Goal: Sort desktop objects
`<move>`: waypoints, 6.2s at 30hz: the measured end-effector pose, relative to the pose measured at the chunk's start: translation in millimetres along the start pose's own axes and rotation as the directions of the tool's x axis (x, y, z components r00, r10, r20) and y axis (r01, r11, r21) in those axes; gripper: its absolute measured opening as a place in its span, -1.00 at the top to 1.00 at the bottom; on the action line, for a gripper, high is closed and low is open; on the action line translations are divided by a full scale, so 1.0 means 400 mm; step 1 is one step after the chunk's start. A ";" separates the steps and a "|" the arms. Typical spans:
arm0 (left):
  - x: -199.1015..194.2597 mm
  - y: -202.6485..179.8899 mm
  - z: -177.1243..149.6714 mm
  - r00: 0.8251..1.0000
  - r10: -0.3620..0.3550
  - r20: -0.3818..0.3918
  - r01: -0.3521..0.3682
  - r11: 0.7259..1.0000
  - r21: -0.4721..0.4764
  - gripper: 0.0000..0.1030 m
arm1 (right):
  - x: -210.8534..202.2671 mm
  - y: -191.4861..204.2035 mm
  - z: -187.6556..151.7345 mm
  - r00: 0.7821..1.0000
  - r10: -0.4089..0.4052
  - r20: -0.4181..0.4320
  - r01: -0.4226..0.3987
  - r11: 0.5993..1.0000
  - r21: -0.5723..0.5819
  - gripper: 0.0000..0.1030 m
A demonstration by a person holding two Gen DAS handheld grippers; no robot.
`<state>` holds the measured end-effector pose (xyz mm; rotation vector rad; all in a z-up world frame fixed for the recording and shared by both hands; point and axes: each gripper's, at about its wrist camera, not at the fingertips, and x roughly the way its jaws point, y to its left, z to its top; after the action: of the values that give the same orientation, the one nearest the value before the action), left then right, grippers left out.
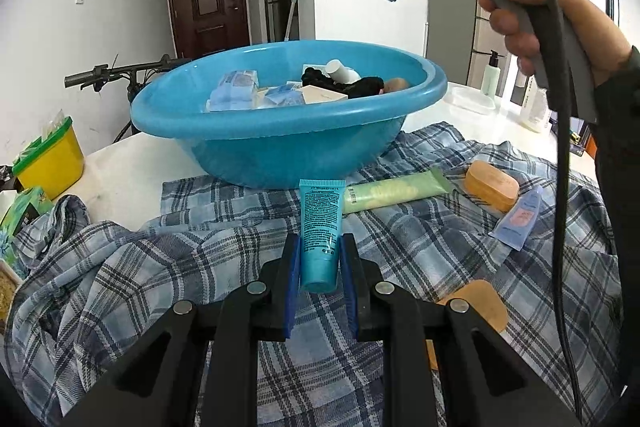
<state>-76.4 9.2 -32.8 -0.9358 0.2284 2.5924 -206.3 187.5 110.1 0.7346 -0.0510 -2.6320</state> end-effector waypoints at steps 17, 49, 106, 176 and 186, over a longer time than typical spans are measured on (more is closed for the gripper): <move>-0.136 0.059 0.110 0.990 0.104 0.095 -0.095 0.991 -0.097 0.59 | -0.011 0.020 0.006 0.999 0.043 -0.008 -0.043 0.999 -0.025 -0.44; 0.087 0.133 0.420 0.989 0.114 0.096 -0.097 0.982 -0.165 0.59 | 0.009 -0.047 -0.002 0.999 0.049 -0.015 -0.048 0.998 0.048 -0.44; 0.070 0.115 0.426 0.989 0.118 0.093 -0.106 0.986 -0.126 0.59 | 0.025 -0.065 -0.011 0.999 0.006 -0.044 -0.004 0.999 0.046 -0.44; 0.062 0.119 0.430 0.989 0.114 0.098 -0.101 0.987 -0.129 0.59 | 0.017 -0.064 -0.006 0.998 -0.027 -0.049 0.028 0.999 0.022 -0.44; 0.037 0.149 0.434 0.972 0.202 0.116 -0.175 0.962 -0.212 -0.99 | 0.018 -0.062 -0.008 0.998 -0.028 -0.054 0.029 0.999 0.015 -0.44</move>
<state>-211.5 6.5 92.1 -0.8327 0.0198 2.8860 -219.8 207.6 100.4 0.8164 -0.0464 -2.6398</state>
